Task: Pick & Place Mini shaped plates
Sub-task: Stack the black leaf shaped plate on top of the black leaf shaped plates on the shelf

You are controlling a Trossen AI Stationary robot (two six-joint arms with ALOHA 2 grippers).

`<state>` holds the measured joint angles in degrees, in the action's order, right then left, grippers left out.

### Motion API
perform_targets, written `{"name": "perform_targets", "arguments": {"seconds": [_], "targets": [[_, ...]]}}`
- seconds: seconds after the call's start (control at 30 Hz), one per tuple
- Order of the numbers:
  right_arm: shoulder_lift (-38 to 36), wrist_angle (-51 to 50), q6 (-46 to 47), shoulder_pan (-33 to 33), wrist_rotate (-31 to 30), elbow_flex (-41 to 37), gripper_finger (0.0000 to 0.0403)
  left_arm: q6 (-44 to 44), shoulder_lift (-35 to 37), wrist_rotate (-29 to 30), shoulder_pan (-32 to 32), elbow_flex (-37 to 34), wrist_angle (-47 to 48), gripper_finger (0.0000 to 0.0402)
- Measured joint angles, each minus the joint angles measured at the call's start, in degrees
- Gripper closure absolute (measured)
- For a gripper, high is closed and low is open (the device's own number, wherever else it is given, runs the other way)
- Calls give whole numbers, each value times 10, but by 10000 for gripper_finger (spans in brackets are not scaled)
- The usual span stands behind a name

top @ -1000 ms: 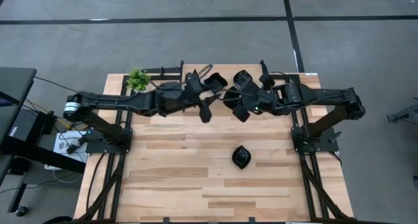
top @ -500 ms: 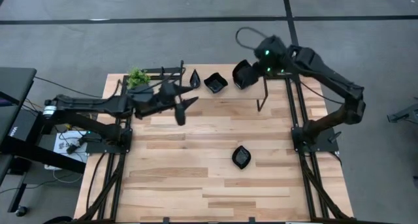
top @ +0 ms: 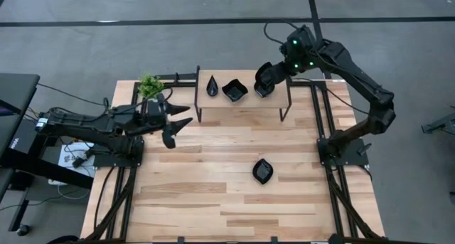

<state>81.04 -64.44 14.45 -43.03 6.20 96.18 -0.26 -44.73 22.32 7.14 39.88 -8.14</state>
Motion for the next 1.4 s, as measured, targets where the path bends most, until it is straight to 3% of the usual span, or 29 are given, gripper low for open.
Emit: {"name": "perform_targets", "arguments": {"seconds": [0.53,1.4], "targets": [[102,-23,11,-26,19,-13,403,-2,25,-1,23,-51,-27,201],[139,-44,47,-37,13,-13,403,0,25,-1,23,-51,-31,201]]}}
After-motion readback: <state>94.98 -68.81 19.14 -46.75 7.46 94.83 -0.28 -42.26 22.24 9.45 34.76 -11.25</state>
